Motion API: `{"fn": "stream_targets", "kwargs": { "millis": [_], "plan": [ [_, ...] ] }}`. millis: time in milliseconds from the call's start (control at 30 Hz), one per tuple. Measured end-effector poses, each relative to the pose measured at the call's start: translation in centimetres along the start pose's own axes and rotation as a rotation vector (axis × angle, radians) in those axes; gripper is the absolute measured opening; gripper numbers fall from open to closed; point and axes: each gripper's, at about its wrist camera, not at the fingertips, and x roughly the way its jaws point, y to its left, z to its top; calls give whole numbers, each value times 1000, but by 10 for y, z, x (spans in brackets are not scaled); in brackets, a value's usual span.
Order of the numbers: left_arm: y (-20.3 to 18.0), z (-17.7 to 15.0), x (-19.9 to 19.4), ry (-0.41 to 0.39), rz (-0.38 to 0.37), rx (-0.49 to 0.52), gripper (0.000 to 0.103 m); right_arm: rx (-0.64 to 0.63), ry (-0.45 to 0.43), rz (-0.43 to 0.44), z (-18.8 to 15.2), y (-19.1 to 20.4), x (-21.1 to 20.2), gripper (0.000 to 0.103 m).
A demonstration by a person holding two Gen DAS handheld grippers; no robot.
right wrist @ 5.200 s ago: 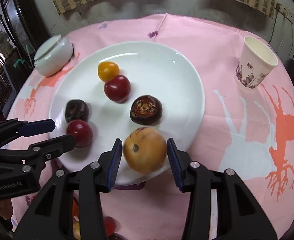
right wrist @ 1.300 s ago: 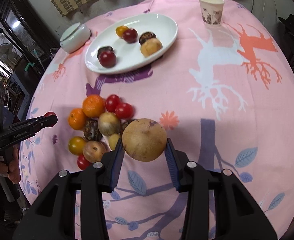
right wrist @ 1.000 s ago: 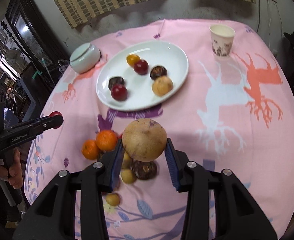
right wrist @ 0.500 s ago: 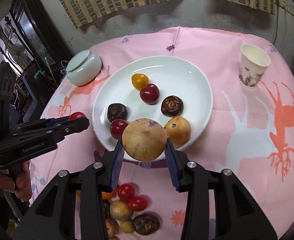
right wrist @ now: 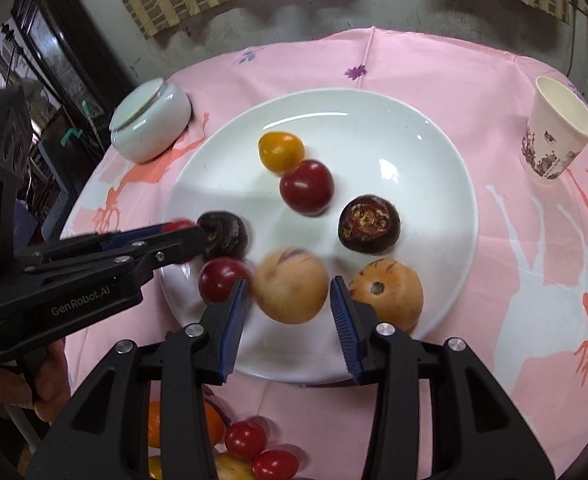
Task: Organize fruits
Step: 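Carry both fruits to the white plate and open both tools to release, then move both open tools back over the fruit pile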
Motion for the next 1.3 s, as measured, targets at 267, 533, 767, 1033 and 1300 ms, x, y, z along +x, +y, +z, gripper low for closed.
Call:
{"fn": "stream_targets", "kwargs": {
  "millis": [267, 533, 767, 1033, 1300],
  "plan": [
    [1, -12, -30, -44, 39, 15, 57, 51, -4, 3, -22, -13, -29, 51],
    [10, -68, -62, -10, 89, 24, 68, 130, 36, -30, -82, -30, -60, 51],
    [15, -135, -75, 75, 95, 8, 71, 196, 77, -27, -133, -32, -82, 51],
    [17, -183, -84, 128, 101, -11, 72, 197, 80, -25, -168, -17, -101, 65],
    [4, -202, -92, 145, 107, 28, 76, 176, 98, -18, -185, -4, -107, 66]
  ]
}}
